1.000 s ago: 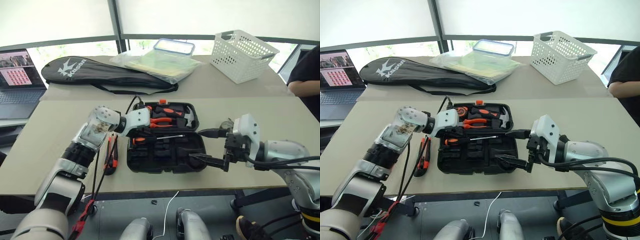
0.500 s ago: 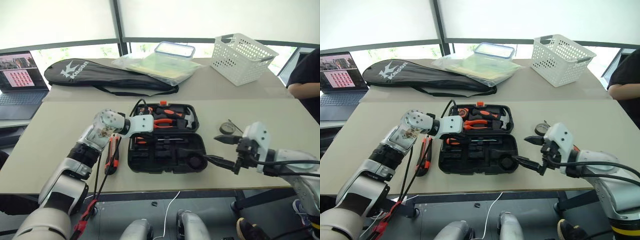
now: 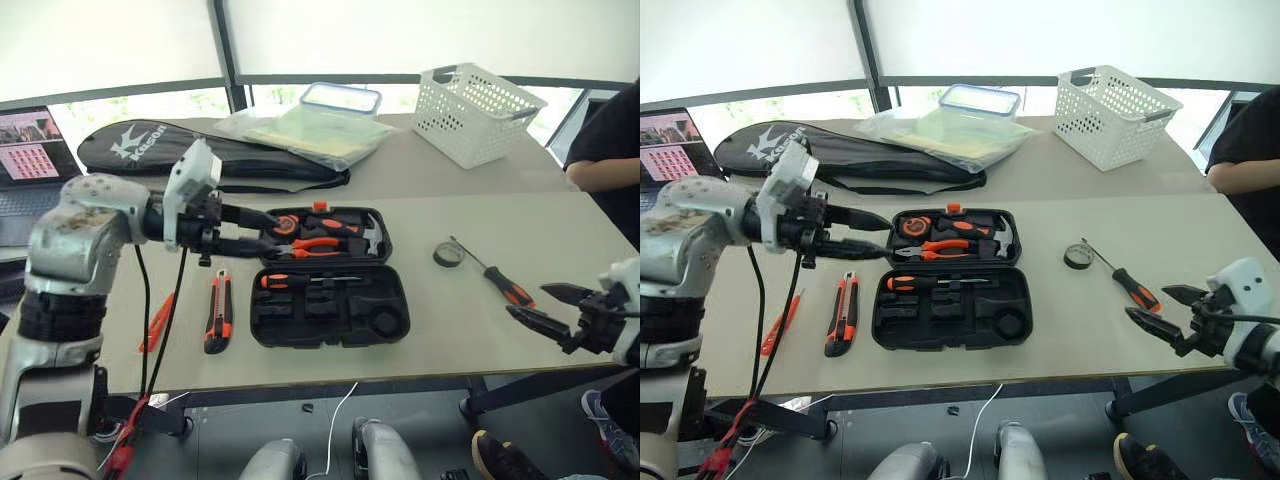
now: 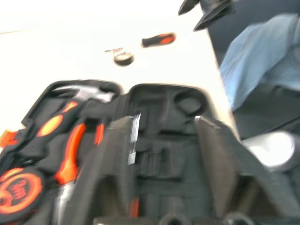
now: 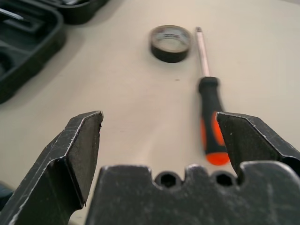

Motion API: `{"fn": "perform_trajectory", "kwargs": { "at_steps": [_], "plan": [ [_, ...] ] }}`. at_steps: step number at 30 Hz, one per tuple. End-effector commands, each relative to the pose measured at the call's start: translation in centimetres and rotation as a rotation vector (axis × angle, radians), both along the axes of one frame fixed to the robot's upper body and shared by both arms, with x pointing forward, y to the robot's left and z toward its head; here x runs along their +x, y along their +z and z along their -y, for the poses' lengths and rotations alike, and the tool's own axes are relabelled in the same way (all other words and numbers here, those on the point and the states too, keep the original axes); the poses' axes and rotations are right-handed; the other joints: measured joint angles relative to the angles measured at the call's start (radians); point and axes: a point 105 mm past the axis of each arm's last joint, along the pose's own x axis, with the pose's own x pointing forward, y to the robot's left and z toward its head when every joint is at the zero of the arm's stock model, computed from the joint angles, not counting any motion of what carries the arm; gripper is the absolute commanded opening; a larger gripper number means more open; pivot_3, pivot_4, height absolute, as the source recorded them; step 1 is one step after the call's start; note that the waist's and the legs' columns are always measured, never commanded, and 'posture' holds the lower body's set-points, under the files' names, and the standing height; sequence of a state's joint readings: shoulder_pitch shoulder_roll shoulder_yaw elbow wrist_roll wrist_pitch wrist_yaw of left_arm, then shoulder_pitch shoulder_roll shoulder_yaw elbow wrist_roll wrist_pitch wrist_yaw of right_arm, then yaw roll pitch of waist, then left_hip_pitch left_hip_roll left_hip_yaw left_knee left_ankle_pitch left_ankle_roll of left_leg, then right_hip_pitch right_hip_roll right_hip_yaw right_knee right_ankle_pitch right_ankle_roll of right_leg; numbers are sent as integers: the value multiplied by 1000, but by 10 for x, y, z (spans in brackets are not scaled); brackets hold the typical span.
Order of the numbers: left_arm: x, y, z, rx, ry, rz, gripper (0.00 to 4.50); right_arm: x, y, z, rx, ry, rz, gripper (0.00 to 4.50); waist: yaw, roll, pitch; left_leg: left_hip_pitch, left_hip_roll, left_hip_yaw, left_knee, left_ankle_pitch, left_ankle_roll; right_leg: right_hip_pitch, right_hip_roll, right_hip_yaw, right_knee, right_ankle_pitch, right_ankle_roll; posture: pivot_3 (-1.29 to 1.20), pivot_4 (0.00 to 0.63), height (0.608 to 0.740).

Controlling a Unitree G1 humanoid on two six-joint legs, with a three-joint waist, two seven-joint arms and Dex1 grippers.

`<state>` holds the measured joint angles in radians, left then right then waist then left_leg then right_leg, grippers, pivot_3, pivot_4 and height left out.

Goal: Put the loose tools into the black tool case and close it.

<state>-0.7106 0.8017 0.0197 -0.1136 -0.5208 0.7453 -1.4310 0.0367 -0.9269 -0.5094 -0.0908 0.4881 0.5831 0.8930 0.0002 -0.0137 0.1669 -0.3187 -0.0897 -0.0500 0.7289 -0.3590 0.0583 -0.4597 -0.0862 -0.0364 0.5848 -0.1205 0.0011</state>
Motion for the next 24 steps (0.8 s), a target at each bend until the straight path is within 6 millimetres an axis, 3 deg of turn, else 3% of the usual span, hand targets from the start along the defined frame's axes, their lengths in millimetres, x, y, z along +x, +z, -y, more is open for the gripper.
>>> {"fn": "perform_trajectory", "kwargs": {
  "at_steps": [1, 3, 11, 15, 22, 24],
  "plan": [
    [-19, 8, 3, -1, -48, 19, 4044, 23, 4, 9, -44, -21, 23, 4500, -2, -1, 1, 0, 0, 0, 0, 0, 0, 0, 0, 0, -1, 0, 0, 0, 150, 740],
    [-22, 5, 4, 10, -45, 12, 4442, 33, -4, 10, -61, -13, -5, 4500, -2, -1, 1, 0, 0, 0, 0, 0, 0, 1, 1, 0, -1, 0, 0, 0, 150, 740],
    [-34, -9, -10, 108, -18, 9, 4442, 62, -38, 13, -84, -39, -89, 4500, -6, 0, 1, -2, 0, 0, -2, 1, -1, -3, -2, 1, -2, 0, -2, 0, 150, 740],
    [-35, -9, -11, 113, -2, 19, 4500, 66, -42, 15, -47, -59, -92, 3530, -2, 0, 1, -3, 0, -1, -2, 1, -1, -2, -2, 0, -4, 0, -2, 0, 150, 740],
    [-36, -11, -13, 120, 14, 18, 4500, 65, -19, 14, 2, -36, -36, 1059, -10, 0, 1, -2, 1, -1, -3, 1, -1, -2, -3, 0, -4, 1, -2, 0, 150, 740],
    [-37, -11, -13, 122, 11, 12, 4500, 71, -4, 13, 0, -38, 9, 1041, -12, 0, 1, -2, 0, -1, -3, 1, -1, -2, -3, 0, -4, 1, -2, 0, 150, 740]
  ]
}}
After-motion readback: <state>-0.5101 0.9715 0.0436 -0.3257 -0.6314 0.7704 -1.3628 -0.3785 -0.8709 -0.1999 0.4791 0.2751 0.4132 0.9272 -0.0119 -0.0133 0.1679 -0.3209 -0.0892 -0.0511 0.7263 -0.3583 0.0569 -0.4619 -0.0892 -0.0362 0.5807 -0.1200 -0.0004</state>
